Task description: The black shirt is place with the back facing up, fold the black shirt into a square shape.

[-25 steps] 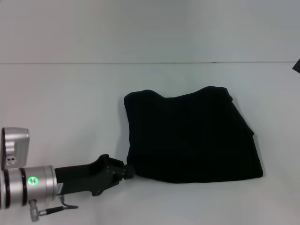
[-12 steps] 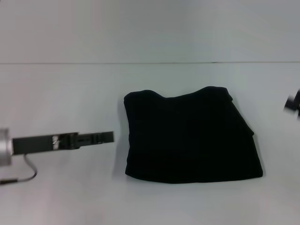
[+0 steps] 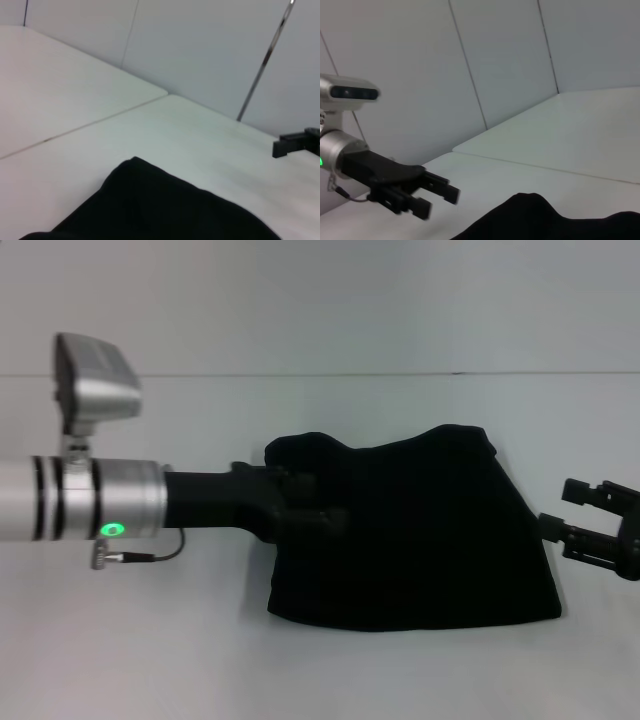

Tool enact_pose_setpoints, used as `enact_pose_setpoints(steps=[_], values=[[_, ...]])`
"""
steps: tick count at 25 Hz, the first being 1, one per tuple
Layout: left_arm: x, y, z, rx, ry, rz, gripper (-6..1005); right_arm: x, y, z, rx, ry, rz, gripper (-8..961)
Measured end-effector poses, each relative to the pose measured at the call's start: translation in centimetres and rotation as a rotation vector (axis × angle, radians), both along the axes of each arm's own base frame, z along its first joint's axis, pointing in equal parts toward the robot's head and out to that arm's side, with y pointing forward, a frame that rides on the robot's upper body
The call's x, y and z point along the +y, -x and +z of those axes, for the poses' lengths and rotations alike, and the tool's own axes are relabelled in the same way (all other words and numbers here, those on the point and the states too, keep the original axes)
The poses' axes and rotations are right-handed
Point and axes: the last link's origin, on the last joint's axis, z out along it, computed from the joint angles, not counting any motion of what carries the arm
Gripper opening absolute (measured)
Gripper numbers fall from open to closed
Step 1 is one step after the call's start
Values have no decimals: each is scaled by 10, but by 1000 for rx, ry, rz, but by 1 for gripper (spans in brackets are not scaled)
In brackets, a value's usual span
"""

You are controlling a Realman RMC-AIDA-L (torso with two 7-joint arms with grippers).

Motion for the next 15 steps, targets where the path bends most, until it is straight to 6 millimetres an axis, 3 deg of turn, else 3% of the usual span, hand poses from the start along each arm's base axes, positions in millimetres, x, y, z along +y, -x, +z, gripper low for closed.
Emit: enact_pose_setpoints(steps=[5,15], values=[[-1,-3,-12,11,10,-11,739,5,0,-15,7,7,-28,808],[-12,-9,-7,-48,52,-66,739,0,5,-30,-79,49,90,809]])
